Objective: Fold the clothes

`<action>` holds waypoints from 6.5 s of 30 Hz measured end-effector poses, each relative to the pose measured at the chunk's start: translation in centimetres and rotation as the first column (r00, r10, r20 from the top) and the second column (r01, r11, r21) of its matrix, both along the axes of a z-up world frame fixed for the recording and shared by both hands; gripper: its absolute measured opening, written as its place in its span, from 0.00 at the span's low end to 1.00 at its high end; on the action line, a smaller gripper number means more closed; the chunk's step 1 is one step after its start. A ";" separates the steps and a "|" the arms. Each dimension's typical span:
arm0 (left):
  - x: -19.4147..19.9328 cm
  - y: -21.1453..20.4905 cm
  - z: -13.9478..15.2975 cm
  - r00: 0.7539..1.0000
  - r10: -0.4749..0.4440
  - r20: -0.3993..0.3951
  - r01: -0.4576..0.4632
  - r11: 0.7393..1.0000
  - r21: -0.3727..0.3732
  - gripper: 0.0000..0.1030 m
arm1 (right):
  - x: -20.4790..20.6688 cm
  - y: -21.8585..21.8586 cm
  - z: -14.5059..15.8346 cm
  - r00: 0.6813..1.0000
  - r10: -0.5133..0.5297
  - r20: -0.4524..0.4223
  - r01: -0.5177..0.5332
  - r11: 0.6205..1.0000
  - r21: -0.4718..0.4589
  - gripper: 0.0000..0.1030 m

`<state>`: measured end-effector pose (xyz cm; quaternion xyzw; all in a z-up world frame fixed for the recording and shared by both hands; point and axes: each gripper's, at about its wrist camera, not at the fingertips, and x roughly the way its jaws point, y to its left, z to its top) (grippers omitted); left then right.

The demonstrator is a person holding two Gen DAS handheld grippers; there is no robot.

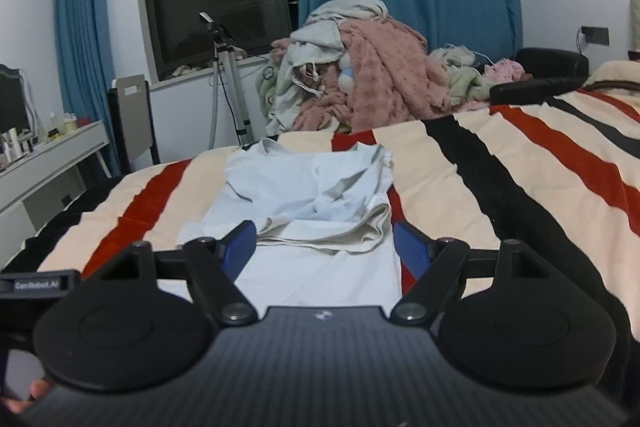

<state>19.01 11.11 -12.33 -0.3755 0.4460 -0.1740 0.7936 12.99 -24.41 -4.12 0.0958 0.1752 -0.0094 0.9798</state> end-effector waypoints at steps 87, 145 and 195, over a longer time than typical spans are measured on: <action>-9.6 1.5 9.6 0.871 0.083 0.484 -0.118 0.992 0.042 0.05 | -8.7 -7.4 -2.6 0.995 -0.092 0.029 0.035 0.624 0.781 0.08; 7.5 -9.5 4.9 0.846 -0.284 0.452 0.011 0.856 0.516 0.86 | 8.9 -4.8 -3.1 0.993 0.049 -0.109 -0.020 0.968 0.252 0.50; -0.9 -1.9 -0.3 0.997 -0.023 0.072 0.021 0.999 0.028 0.88 | 1.6 0.8 -6.9 0.970 -0.020 -0.241 0.027 0.999 0.025 0.49</action>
